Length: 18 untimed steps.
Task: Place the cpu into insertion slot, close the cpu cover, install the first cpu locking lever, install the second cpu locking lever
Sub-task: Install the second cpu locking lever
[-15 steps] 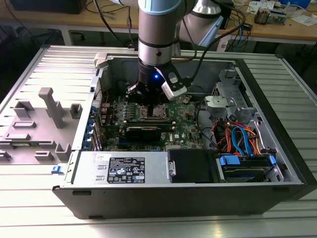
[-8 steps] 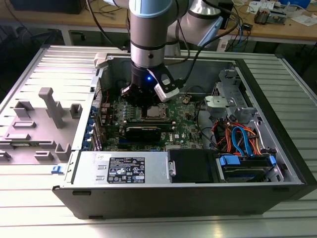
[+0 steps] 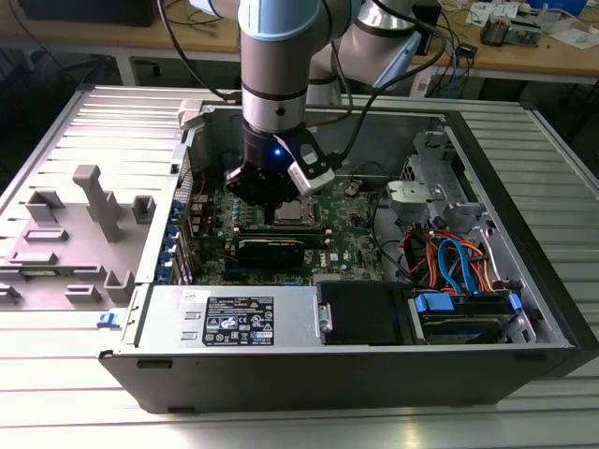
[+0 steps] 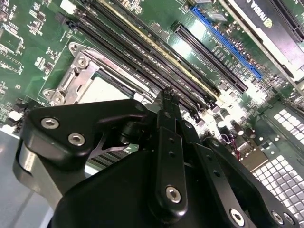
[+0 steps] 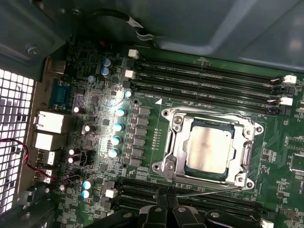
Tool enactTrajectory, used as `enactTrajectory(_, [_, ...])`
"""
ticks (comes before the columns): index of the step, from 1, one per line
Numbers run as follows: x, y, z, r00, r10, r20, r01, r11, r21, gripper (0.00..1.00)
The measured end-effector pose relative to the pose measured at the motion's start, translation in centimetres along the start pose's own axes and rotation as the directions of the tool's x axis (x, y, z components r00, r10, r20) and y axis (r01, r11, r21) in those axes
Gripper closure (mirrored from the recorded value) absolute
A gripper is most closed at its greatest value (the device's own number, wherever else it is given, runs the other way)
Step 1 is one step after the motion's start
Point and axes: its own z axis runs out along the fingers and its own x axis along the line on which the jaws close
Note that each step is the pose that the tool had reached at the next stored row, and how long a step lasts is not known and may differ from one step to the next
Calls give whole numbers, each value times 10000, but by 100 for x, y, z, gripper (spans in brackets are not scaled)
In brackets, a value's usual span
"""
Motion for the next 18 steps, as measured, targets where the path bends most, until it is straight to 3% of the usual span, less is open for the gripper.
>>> enactTrajectory(11, [46,6,14,10000,-10,13,10,10000,-65,89])
enactTrajectory(18, [71,12,90,10000,-63,25,63,9999,-123,89])
